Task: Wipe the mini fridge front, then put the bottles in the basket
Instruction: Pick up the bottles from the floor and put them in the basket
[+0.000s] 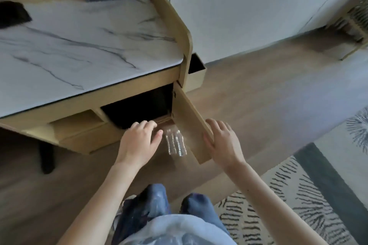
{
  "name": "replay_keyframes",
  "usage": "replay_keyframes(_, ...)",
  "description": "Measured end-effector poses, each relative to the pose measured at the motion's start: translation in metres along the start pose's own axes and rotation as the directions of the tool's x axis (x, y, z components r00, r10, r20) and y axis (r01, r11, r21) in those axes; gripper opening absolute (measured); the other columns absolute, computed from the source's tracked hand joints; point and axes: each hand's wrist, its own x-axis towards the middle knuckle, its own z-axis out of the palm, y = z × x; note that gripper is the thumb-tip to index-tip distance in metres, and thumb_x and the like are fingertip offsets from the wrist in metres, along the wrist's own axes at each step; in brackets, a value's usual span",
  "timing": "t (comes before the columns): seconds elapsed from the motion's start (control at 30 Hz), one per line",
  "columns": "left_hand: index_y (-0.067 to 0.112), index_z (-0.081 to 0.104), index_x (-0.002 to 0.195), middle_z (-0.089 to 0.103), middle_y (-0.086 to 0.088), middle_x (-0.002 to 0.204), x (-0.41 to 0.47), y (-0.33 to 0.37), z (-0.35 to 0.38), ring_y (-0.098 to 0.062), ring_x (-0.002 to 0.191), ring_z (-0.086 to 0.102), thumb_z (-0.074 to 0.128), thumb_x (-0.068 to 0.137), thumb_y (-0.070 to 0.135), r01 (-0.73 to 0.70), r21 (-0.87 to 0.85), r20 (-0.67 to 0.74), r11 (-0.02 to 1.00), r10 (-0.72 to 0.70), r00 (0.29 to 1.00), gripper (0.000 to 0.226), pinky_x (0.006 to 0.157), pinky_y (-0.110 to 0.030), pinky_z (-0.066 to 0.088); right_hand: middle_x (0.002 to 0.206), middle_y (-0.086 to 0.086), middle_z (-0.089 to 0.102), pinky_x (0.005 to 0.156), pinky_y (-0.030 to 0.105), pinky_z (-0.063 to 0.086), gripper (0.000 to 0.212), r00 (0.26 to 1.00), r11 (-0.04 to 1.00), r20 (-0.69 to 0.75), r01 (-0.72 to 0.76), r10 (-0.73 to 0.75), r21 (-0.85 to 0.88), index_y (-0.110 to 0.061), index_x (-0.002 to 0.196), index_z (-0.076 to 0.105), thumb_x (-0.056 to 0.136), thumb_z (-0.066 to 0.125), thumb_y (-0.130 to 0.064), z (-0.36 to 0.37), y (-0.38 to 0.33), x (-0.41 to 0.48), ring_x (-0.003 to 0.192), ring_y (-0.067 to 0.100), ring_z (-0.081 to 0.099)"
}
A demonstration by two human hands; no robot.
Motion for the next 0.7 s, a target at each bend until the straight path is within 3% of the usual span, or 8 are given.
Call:
replay_keyframes(0.23,0.015,0.065,0.105,0.068,0.003,0.096,-0.019,0.034,0.029,-0.023,0.091,0.061,0.036,0.091,0.050,0.182,-0.026,0.024,0.983,-0.182,0.983,0.047,0.069,-0.035,0.052,0.098,0.009,0.065,0.077,0.042,0.050,0.035,0.983,0.984,0.061,0.172,-0.175,0.051,-0.008,0.108,0.059,0.091,0.042,-0.033,0.006,0.033,0.013,0.091,0.035,0.058)
replay_keyframes(0.37,0.015,0.064,0.107,0.068,0.004,0.096,-0.013,0.024,0.066,-0.022,0.091,0.061,0.045,0.094,0.043,0.186,-0.037,0.080,0.982,-0.182,0.980,0.037,0.067,-0.035,0.050,0.109,0.008,0.066,0.083,0.038,0.050,0.032,0.977,0.972,0.065,0.193,-0.203,0.137,-0.010,0.118,0.059,0.093,0.050,-0.027,0.046,0.041,0.021,0.101,0.032,0.058)
replay_keyframes(0.53,0.014,0.065,0.101,0.066,0.004,0.089,0.003,-0.025,0.161,-0.023,0.084,0.061,0.034,0.089,0.049,0.130,-0.028,0.087,0.991,-0.127,0.988,0.049,0.061,-0.035,0.051,0.114,0.009,0.066,0.084,0.037,0.049,0.035,0.980,0.979,0.107,0.155,-0.170,0.136,-0.008,0.124,0.059,0.091,0.060,-0.019,0.164,0.073,0.036,0.103,0.032,0.060)
replay_keyframes(0.7,0.015,0.065,0.103,0.066,0.004,0.091,0.016,-0.101,0.320,-0.022,0.086,0.060,0.032,0.090,0.050,0.089,0.011,0.110,0.996,-0.089,0.990,0.050,0.060,-0.035,0.050,0.107,0.011,0.067,0.078,0.041,0.052,0.039,0.977,0.987,0.182,0.093,-0.116,0.131,-0.007,0.125,0.059,0.090,0.056,-0.022,0.345,0.133,0.049,0.099,0.035,0.061)
